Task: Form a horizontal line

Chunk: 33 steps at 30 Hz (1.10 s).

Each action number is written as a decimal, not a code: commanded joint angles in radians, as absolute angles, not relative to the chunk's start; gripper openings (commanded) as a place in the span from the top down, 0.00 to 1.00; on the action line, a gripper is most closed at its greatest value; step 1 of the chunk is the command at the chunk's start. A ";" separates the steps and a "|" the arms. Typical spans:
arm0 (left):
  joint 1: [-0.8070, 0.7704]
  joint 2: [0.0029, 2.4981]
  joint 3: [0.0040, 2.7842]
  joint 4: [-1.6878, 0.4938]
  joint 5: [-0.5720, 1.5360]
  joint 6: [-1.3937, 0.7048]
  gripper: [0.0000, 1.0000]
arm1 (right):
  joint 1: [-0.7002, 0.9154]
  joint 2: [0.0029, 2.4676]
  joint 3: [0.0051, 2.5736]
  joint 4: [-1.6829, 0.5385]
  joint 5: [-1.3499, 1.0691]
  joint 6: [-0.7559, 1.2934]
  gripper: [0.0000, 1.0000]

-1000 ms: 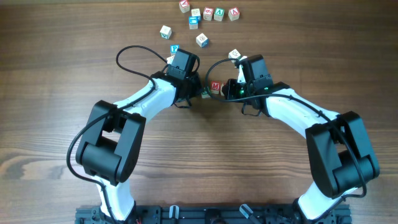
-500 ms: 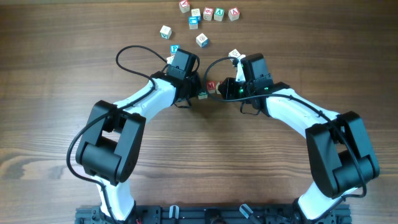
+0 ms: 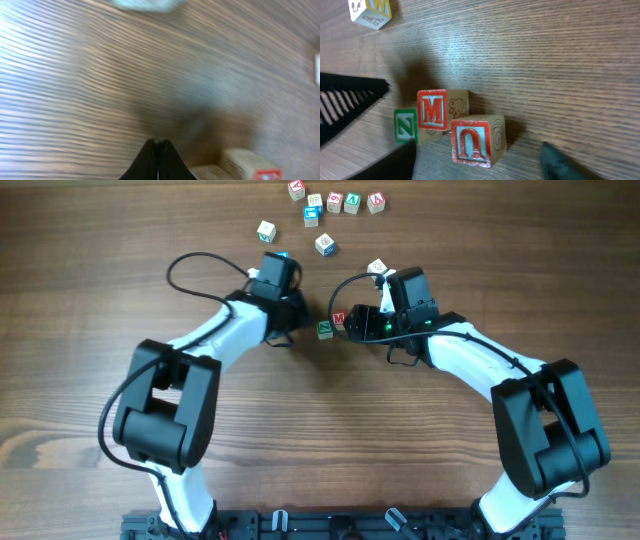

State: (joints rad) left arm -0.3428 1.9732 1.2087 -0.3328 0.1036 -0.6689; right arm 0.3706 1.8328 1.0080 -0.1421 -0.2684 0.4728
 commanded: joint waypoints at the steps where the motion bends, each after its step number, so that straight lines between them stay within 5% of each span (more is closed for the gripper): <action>1: -0.292 1.992 1.202 -0.365 0.108 -0.666 0.94 | 0.373 1.850 1.000 -0.142 -0.219 0.473 0.09; 5: -0.272 1.992 1.202 -0.413 0.107 -0.659 0.96 | 0.368 1.841 1.009 -0.139 -0.207 0.474 0.00; 13: -0.186 1.988 1.202 -0.459 0.106 -0.746 0.96 | 0.359 1.771 1.070 -0.054 -0.206 0.475 0.02; 15: -0.140 1.982 1.203 -0.464 0.135 -0.768 0.96 | 0.359 1.767 1.091 -0.022 -0.207 0.510 0.31; 16: -0.099 1.975 1.202 -0.456 0.184 -0.767 0.96 | 0.359 1.768 1.108 -0.009 -0.207 0.528 0.62; 19: -0.040 1.970 1.202 -0.446 0.271 -0.757 0.96 | 0.362 1.779 1.150 0.003 -0.207 0.527 0.90; 33: 0.039 1.970 1.203 -0.510 0.378 -0.704 0.93 | 0.408 2.080 1.626 -0.362 -0.199 0.453 0.95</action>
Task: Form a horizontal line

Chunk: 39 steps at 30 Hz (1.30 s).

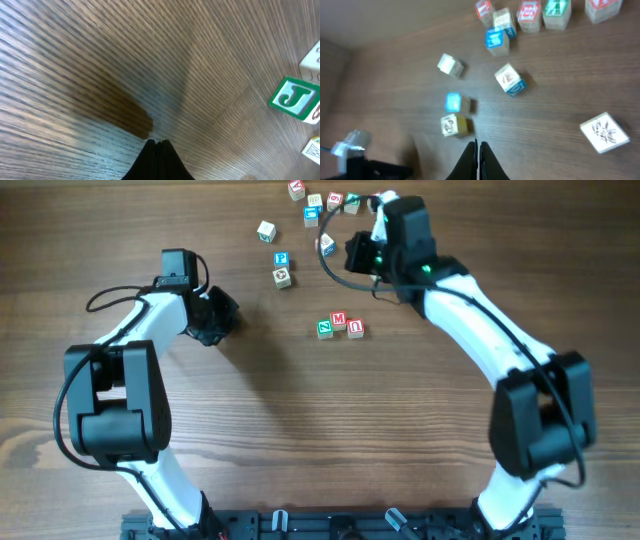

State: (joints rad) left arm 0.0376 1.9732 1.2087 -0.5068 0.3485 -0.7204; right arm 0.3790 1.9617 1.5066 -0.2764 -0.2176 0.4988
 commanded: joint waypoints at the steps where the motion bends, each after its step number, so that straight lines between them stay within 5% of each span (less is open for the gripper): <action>1: 0.039 1.970 1.203 -0.511 0.378 -0.704 0.80 | 0.414 2.111 1.662 -0.400 -0.191 0.449 0.95; 3: 0.039 1.970 1.202 -0.517 0.378 -0.704 0.53 | 0.425 2.158 1.703 -0.451 -0.171 0.448 0.96; 11: 0.039 1.970 1.202 -0.552 0.377 -0.704 0.41 | 0.462 2.219 1.710 -0.547 -0.101 0.451 0.95; 39: 0.039 1.970 1.202 -0.581 0.370 -0.704 0.46 | 0.524 2.220 1.708 -0.704 -0.099 0.474 0.95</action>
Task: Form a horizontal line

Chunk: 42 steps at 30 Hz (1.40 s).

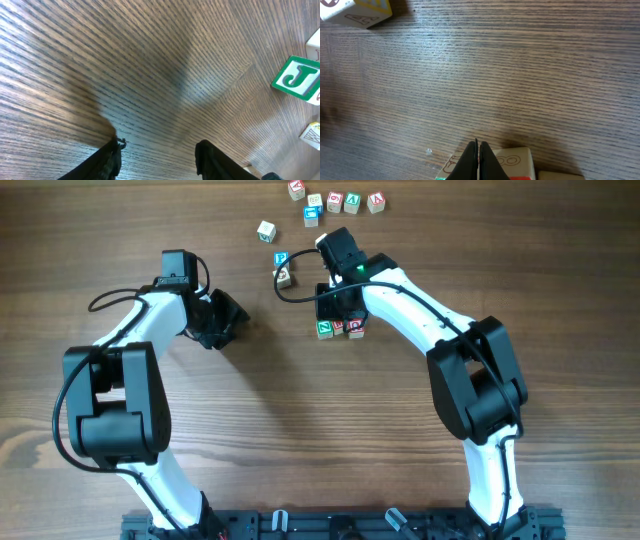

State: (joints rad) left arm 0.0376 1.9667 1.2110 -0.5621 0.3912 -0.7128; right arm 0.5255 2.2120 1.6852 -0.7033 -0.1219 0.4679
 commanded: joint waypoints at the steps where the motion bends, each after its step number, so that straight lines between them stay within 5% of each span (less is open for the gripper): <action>1: 0.039 1.970 1.202 -0.581 0.366 -0.704 0.45 | 0.524 2.220 1.708 -0.683 -0.091 0.471 0.95; 8: 0.039 1.970 1.202 -0.588 0.366 -0.703 0.42 | 0.522 2.203 1.709 -0.620 -0.059 0.471 0.95; 10: 0.039 1.970 1.202 -0.593 0.366 -0.703 0.55 | 0.522 2.186 1.709 -0.626 -0.060 0.454 0.95; 11: 0.039 1.970 1.202 -0.601 0.365 -0.703 0.72 | 0.522 2.171 1.709 -0.637 -0.059 0.439 0.95; 15: 0.039 1.970 1.202 -0.624 0.326 -0.703 0.96 | 0.522 2.088 1.709 -0.699 -0.059 0.419 0.95; 25: 0.039 1.970 1.202 -0.637 0.278 -0.723 0.96 | 0.527 1.958 1.704 -0.936 0.012 0.423 0.96; 29: 0.012 1.970 1.202 -0.592 0.402 -0.705 0.96 | 0.512 1.960 1.642 -1.010 0.211 0.617 0.95; 42: -0.187 1.970 1.202 -0.489 0.215 -0.662 0.96 | 0.496 1.962 1.378 -0.859 0.028 0.602 0.95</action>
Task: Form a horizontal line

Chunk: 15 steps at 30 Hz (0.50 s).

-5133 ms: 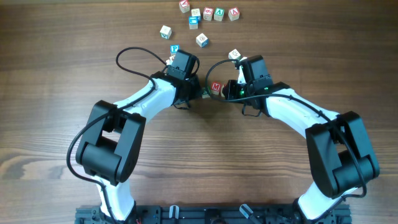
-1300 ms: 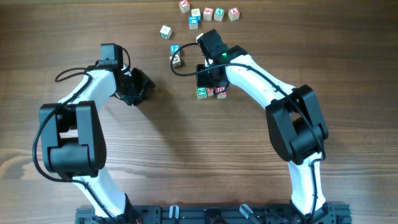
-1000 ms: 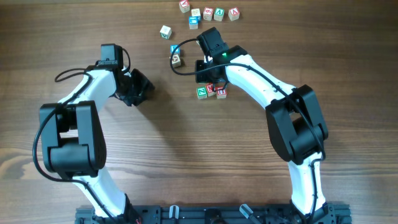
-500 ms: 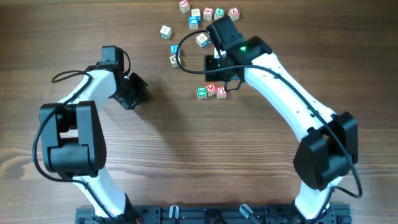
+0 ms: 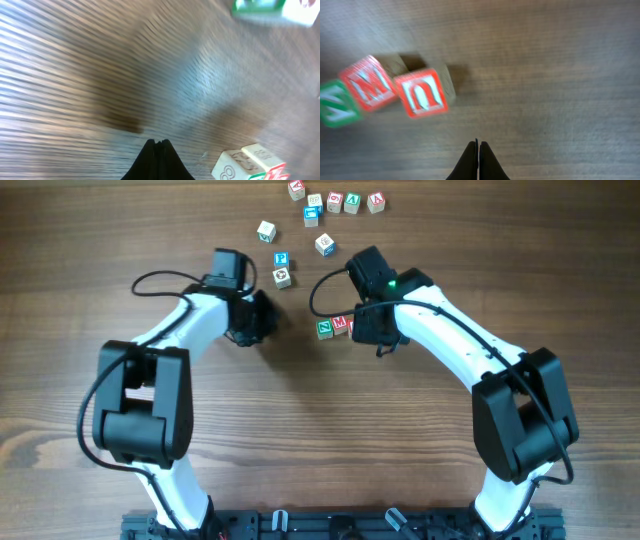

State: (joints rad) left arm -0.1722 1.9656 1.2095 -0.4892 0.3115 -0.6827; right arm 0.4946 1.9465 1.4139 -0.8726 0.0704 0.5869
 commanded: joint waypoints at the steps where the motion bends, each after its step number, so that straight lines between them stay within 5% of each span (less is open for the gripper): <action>1: -0.188 1.970 1.202 -0.488 0.211 -0.662 0.96 | 0.496 1.962 1.362 -0.842 0.028 0.602 0.96; 9: -0.184 1.970 1.202 -0.529 0.070 -0.696 0.96 | 0.496 1.971 1.230 -0.670 -0.058 0.606 0.96; 15: -0.184 1.970 1.202 -0.558 0.009 -0.740 0.78 | 0.496 1.973 1.217 -0.616 -0.068 0.597 0.95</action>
State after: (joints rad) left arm -0.1898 1.9617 1.2133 -0.5415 0.0998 -0.7128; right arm 0.4946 1.9583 1.2251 -0.6434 -0.0383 0.5873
